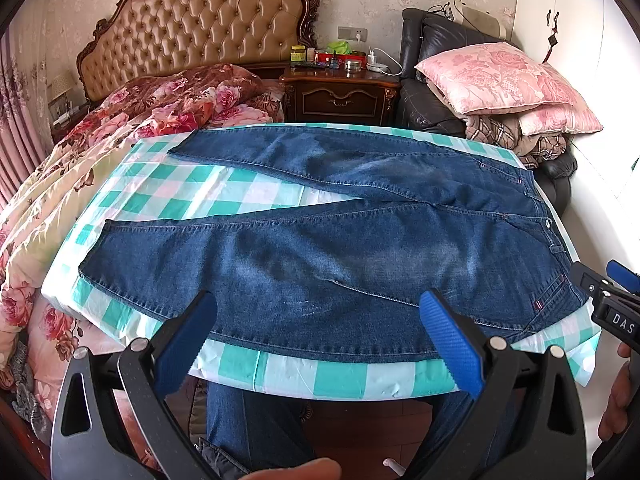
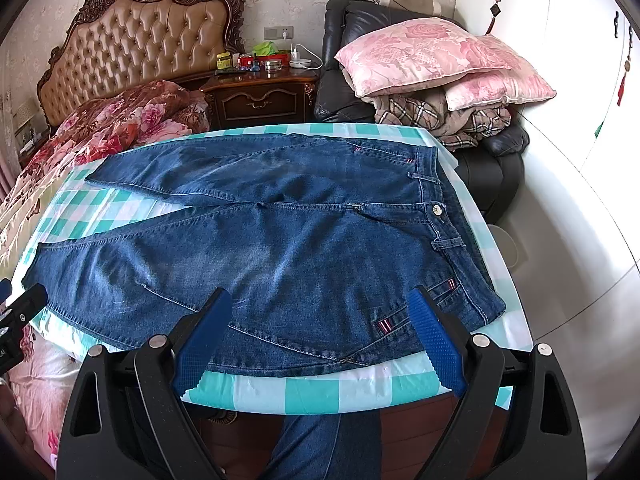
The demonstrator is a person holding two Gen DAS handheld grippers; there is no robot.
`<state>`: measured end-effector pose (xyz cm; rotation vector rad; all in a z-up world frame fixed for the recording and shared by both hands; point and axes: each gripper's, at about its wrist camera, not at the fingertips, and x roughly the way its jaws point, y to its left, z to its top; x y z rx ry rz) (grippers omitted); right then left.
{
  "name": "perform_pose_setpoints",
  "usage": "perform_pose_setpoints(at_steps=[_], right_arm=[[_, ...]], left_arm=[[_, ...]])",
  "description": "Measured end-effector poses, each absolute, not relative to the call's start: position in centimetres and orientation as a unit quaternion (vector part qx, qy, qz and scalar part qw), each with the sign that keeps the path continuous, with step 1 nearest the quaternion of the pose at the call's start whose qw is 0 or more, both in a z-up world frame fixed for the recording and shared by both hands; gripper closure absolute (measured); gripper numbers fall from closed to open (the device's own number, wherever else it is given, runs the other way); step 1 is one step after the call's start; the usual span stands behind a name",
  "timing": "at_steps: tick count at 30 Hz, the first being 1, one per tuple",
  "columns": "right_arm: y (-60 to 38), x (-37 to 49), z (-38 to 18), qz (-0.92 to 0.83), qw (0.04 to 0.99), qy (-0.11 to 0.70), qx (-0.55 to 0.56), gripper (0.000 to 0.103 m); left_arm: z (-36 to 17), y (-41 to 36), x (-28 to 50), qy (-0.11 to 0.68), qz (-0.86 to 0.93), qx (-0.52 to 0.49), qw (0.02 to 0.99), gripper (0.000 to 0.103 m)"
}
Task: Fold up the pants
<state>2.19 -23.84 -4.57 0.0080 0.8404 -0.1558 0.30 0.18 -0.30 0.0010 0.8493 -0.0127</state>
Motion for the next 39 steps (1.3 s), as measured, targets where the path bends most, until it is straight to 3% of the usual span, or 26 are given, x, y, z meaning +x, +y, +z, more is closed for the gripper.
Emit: perform_pose_setpoints(at_steps=[39], right_arm=[[-23.7,2.2,-4.9,-0.076,0.908,0.411,0.004,0.017]], left_arm=[[-1.5,-0.4,-0.2,0.417,-0.007,-0.002,0.909,0.002]])
